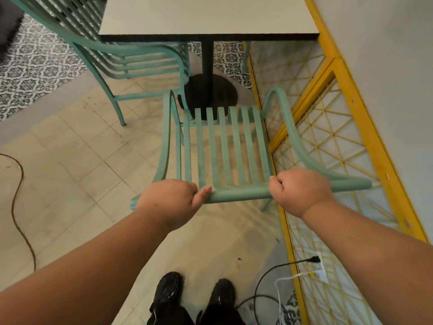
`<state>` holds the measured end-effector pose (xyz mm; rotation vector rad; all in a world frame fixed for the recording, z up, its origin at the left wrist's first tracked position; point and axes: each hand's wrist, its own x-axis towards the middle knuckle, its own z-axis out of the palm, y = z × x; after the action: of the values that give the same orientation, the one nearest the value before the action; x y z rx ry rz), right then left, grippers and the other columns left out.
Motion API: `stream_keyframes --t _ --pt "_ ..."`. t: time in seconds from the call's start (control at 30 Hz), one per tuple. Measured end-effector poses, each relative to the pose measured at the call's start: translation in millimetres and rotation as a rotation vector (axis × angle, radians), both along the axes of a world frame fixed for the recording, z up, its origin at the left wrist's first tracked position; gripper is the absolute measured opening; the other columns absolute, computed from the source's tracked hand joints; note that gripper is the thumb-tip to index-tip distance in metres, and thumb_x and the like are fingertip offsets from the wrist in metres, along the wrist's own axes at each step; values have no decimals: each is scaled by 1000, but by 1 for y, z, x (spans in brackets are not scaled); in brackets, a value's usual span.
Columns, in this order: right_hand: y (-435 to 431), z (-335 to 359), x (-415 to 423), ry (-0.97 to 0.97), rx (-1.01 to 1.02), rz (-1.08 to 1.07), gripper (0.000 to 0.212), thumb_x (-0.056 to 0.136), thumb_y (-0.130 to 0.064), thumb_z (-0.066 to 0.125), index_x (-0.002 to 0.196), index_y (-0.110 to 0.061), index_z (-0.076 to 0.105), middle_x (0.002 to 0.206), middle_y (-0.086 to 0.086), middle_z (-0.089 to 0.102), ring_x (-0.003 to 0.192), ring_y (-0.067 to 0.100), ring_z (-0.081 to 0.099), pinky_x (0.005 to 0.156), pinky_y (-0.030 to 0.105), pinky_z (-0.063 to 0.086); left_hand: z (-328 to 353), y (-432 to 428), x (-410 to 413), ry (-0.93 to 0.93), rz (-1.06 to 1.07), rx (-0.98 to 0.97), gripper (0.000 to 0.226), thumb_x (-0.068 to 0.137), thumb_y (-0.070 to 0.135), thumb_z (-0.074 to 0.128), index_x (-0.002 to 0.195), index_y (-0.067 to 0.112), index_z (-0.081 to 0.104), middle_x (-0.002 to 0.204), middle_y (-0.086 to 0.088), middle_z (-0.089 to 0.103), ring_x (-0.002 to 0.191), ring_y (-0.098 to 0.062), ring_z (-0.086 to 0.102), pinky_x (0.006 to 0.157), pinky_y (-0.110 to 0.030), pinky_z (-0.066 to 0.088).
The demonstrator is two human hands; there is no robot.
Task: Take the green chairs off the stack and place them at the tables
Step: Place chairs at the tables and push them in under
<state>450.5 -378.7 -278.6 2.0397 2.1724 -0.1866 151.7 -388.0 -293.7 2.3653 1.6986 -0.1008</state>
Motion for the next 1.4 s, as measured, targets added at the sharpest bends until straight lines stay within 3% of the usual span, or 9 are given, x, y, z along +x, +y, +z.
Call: stream_keyframes --t 0.13,0.27,0.7,0.87,1.27,1.33,1.4 --pt "36 -3 2 -7 27 3 51 98 -44 33 58 -18 54 56 0 54 51 20 50 47 30 30 -1 38 2 -9 -13 44 80 85 79 -6 65 30 54 47 7 52 46 -7 49 43 -27 30" --pt "74 -3 1 -3 57 17 51 98 -42 31 59 -18 54 57 2 54 52 20 49 46 30 33 -5 80 1 -7 -26 75 84 84 81 -9 68 31 57 52 4 56 48 -11 53 42 -28 35" --pt "187 -7 -1 -42 129 37 52 95 -43 27 60 -17 55 58 4 54 51 23 50 46 28 31 -3 193 0 6 -51 122 82 87 81 -4 65 30 56 51 5 55 46 -12 53 40 -25 32" --pt "219 -4 1 -63 117 59 47 97 -39 31 64 -16 55 62 5 55 56 24 52 49 31 38 -3 217 4 4 -63 122 84 86 81 -6 65 29 57 51 4 55 45 -13 53 39 -25 31" --pt "237 -3 1 -48 69 20 48 87 -44 19 65 -22 55 64 2 55 58 20 50 49 31 33 -6 239 1 13 -68 90 84 85 84 -7 66 33 57 51 6 56 45 -10 55 40 -24 35" --pt "236 1 -1 -40 5 16 48 88 -43 17 67 -23 55 66 1 56 62 20 52 54 34 39 -6 240 1 2 -55 52 84 83 85 -7 68 34 58 53 6 58 48 -8 55 41 -23 35" --pt "236 9 -5 -36 -88 -10 51 92 -47 16 72 -25 58 73 0 58 73 21 56 80 44 49 -4 242 0 -25 -49 -15 84 80 87 -6 71 35 58 57 6 60 52 -8 57 44 -24 36"
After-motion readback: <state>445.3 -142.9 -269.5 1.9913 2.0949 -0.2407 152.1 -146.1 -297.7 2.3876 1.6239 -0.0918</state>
